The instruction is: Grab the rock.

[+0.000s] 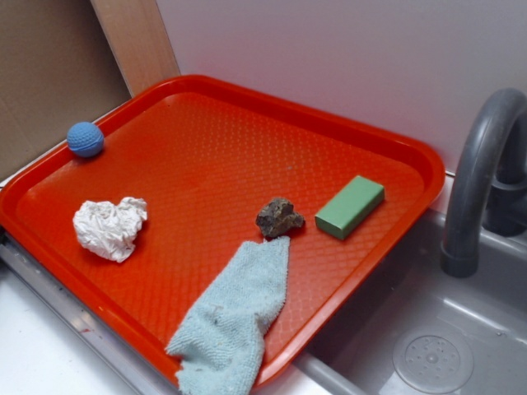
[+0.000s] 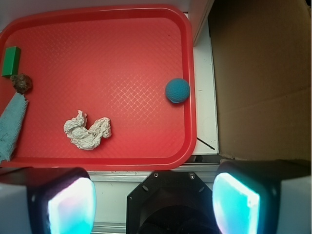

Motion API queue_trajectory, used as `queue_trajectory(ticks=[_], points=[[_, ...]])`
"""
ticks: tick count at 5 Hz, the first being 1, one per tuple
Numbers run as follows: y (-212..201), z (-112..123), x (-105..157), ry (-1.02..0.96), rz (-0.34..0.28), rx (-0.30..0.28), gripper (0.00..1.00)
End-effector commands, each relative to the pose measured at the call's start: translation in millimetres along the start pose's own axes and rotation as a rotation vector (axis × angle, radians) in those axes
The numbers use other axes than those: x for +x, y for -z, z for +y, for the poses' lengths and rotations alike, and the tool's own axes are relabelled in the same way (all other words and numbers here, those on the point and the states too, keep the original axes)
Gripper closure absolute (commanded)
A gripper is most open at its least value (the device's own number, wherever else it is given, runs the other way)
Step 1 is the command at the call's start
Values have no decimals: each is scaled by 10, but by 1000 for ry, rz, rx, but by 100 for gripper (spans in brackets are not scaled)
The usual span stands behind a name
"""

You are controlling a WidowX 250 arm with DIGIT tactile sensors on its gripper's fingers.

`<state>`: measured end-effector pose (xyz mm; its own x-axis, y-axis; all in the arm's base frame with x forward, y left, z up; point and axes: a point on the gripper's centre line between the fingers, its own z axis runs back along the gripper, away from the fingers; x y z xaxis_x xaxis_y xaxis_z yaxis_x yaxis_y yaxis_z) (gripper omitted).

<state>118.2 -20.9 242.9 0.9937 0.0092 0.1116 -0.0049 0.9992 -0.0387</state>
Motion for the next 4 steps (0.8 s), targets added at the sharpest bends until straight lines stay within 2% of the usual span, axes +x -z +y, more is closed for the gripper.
queue_trajectory(ticks=[1, 2, 3, 4], points=[[0, 0, 0, 0, 0, 0, 0], [104, -428, 170, 93, -77, 6, 0], [189, -775, 267, 174, -119, 30, 0], [423, -1187, 445, 289, -199, -34, 0]])
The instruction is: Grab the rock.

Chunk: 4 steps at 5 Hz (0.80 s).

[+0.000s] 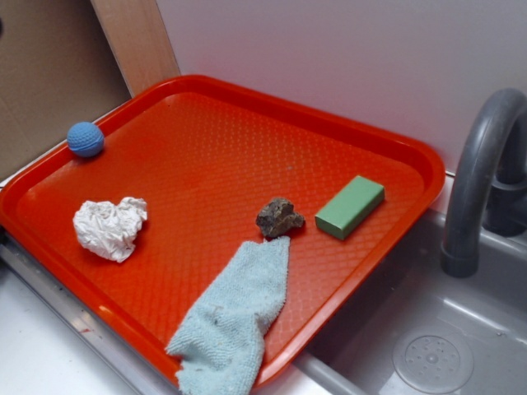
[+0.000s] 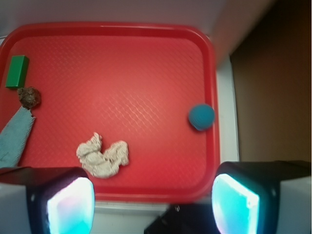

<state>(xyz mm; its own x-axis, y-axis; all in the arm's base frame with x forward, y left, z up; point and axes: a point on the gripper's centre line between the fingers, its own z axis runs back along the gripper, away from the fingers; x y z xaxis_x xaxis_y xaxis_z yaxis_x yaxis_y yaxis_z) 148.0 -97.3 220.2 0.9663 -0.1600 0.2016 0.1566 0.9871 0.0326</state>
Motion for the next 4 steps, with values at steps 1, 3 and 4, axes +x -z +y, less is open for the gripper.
queue_trajectory(ticks=[1, 3, 4], points=[[388, -702, 453, 154, -121, -96, 0], [907, -1331, 672, 294, -51, -218, 0], [1056, -1607, 692, 325, 11, -232, 0]])
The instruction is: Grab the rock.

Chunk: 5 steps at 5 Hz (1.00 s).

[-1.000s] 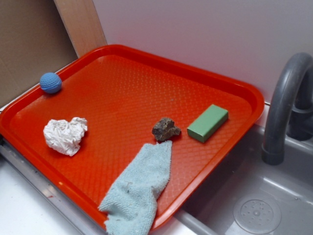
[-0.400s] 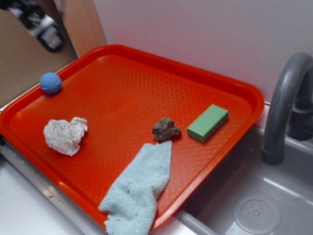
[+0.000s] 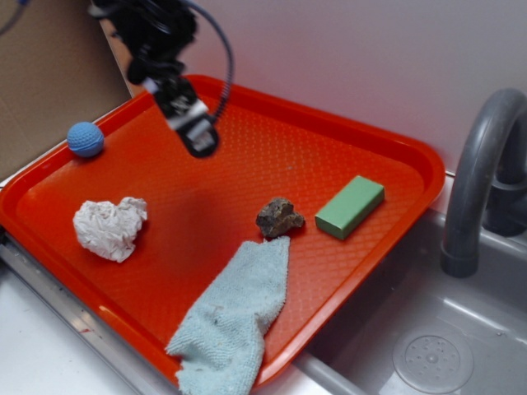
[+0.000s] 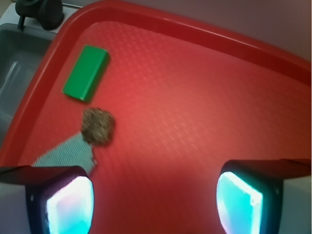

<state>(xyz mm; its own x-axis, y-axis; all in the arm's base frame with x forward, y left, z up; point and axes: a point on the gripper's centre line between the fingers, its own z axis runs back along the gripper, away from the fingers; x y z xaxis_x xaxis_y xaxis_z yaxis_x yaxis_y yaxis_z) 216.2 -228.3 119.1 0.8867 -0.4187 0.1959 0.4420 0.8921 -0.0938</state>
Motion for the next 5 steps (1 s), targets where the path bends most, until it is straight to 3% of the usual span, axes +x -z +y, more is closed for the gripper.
queue_trajectory(ticks=[1, 2, 3, 5], points=[[153, -615, 165, 78, 36, -74, 0], [337, -728, 128, 71, 113, -8, 0], [504, -687, 107, 27, 168, 22, 0], [614, -507, 123, -47, 213, 46, 0]])
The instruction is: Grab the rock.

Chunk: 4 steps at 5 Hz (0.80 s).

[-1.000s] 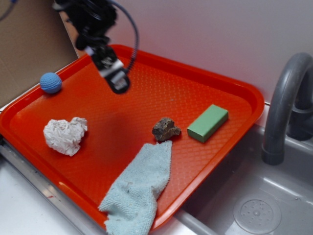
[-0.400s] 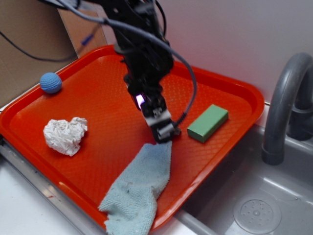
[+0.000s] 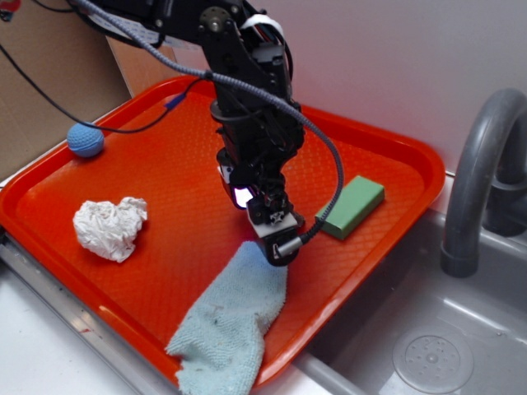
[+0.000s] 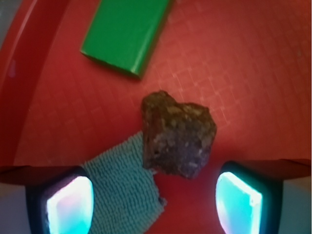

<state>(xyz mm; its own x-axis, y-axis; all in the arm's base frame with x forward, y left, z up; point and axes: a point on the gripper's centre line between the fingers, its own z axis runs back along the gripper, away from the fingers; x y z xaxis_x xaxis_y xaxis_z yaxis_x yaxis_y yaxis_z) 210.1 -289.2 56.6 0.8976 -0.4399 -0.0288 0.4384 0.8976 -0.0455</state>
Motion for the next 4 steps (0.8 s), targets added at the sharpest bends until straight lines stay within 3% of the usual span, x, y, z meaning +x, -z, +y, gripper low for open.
queue_trajectory(ticks=[1, 2, 3, 4], points=[[-57, 20, 35, -61, 11, 8, 0], [-2, -26, 58, -66, 19, 23, 0], [51, -164, 74, -20, 20, 33, 100], [71, -217, 35, -26, 19, 26, 100]])
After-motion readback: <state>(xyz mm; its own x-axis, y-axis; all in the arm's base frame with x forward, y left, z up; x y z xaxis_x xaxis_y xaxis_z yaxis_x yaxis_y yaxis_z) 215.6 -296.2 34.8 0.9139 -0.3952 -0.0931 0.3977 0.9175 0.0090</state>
